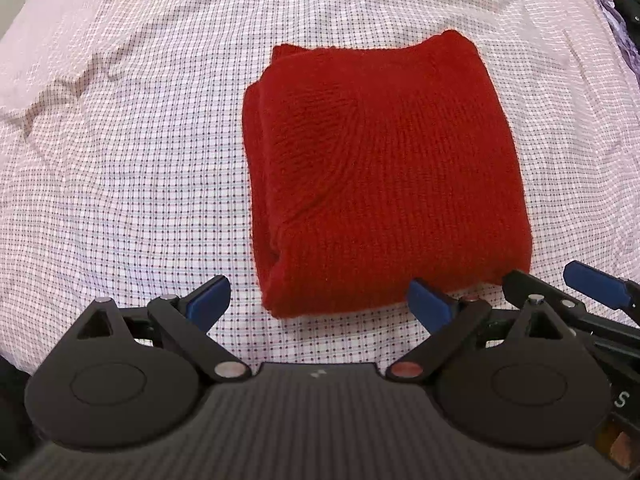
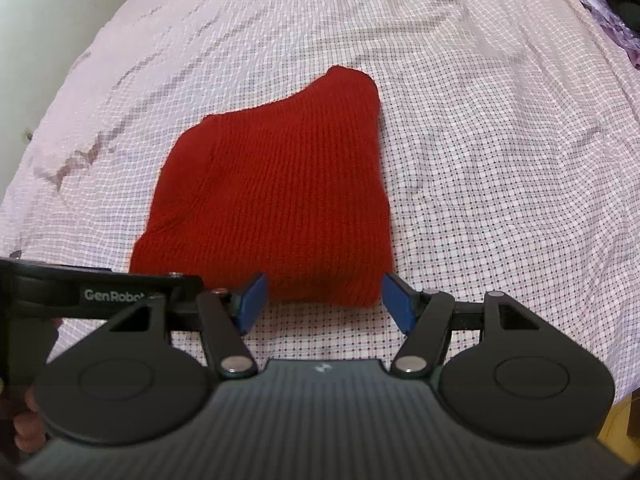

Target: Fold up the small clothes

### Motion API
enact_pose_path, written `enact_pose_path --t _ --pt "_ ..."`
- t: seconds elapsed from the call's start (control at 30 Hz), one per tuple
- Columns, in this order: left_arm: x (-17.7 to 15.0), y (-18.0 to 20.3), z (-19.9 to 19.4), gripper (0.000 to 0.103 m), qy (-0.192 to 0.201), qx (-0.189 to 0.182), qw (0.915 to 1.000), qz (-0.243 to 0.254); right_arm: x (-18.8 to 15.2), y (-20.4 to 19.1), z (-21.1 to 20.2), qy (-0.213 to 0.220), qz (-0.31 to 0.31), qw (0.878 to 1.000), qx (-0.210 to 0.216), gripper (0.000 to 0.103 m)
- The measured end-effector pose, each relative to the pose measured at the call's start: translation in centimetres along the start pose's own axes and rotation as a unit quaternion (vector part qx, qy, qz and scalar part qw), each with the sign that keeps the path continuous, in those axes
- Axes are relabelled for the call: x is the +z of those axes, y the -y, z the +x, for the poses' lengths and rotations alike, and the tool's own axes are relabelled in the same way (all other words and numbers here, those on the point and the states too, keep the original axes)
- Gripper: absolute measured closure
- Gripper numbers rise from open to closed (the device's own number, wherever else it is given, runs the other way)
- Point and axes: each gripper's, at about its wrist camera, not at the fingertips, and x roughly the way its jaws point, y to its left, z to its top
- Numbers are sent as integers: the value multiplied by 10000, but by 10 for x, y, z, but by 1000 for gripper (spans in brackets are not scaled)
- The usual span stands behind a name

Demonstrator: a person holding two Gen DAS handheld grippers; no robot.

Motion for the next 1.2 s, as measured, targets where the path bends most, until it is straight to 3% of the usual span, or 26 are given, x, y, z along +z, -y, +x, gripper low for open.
enact_pose_path --t 0.67,1.2 --pt "-1 3 -2 5 26 22 10000 42 0 -1 -3 63 19 10000 -8 37" --pt "-4 -8 5 6 -39 53 9997 -234 5 -7 7 -51 -231 9997 50 37"
